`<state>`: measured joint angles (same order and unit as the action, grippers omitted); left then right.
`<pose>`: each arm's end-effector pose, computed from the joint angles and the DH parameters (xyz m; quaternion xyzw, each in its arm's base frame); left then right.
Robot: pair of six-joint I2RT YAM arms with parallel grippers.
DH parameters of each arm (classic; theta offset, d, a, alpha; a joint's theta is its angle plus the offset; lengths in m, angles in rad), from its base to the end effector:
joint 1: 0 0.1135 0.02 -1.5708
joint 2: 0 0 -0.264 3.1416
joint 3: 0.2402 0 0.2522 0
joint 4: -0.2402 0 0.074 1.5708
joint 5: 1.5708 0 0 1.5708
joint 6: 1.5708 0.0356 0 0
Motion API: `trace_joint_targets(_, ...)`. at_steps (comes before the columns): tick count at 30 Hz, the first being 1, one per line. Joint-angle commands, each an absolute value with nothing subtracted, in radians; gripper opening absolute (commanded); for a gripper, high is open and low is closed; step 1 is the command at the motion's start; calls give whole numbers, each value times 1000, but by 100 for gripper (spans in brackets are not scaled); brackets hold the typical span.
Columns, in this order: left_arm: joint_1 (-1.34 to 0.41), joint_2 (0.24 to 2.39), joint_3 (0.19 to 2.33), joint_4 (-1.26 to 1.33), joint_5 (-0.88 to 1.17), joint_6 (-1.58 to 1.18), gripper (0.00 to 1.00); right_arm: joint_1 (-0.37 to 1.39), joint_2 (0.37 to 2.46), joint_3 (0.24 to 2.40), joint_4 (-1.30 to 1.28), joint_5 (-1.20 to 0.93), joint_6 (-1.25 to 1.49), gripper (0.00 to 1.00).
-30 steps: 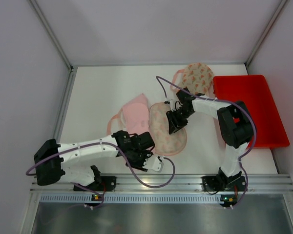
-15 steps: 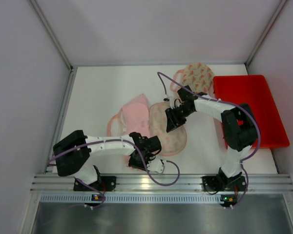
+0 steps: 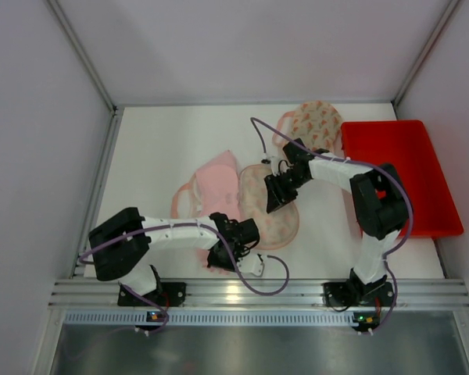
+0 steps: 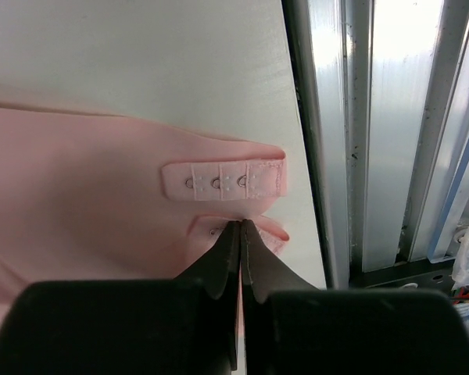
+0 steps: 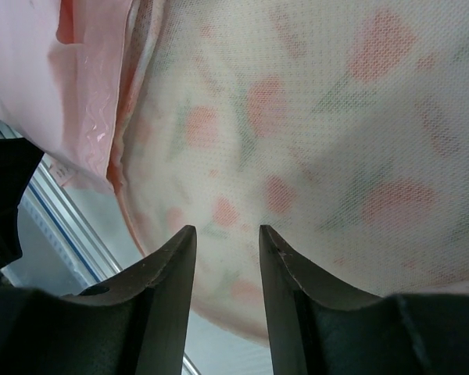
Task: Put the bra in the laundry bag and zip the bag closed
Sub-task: Adjust the bra in the laundry bag.
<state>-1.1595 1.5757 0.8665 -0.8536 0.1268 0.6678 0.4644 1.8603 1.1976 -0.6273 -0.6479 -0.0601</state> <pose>0.0947 -0.2283 0.1542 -0.7903 -0.6094 0.0624 0.0115 0.3067 0.1777 0.1647 -0.2864 0.8950 0.3354 0.0667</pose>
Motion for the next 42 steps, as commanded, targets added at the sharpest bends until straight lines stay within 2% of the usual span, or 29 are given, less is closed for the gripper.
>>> trace_joint_targets(1,-1160,1606,834,-822,143,638,0,468,1871,1203,-591,-643,-72,39)
trace_joint_targets(8,-1158,1511,874,-830,126,614,0,468,1873,1203,-589,-641,-74,32)
trace_joint_targets(16,-1158,1355,979,-954,164,594,0,469,1856,1189,-589,-644,-80,27)
trace_joint_targets(20,-1157,1312,997,-965,163,595,0,469,1852,1178,-588,-643,-84,29)
trace_joint_targets(21,-1160,1316,985,-966,164,603,19,468,1852,1175,-588,-641,-84,30)
trace_joint_targets(23,-1160,1337,977,-962,153,601,41,468,1855,1175,-588,-637,-84,34)
trace_joint_targets(28,-1164,1466,960,-888,147,591,46,469,1864,1183,-591,-635,-81,38)
trace_joint_targets(42,-1266,1682,913,-790,112,417,45,468,1890,1200,-581,-661,-77,38)
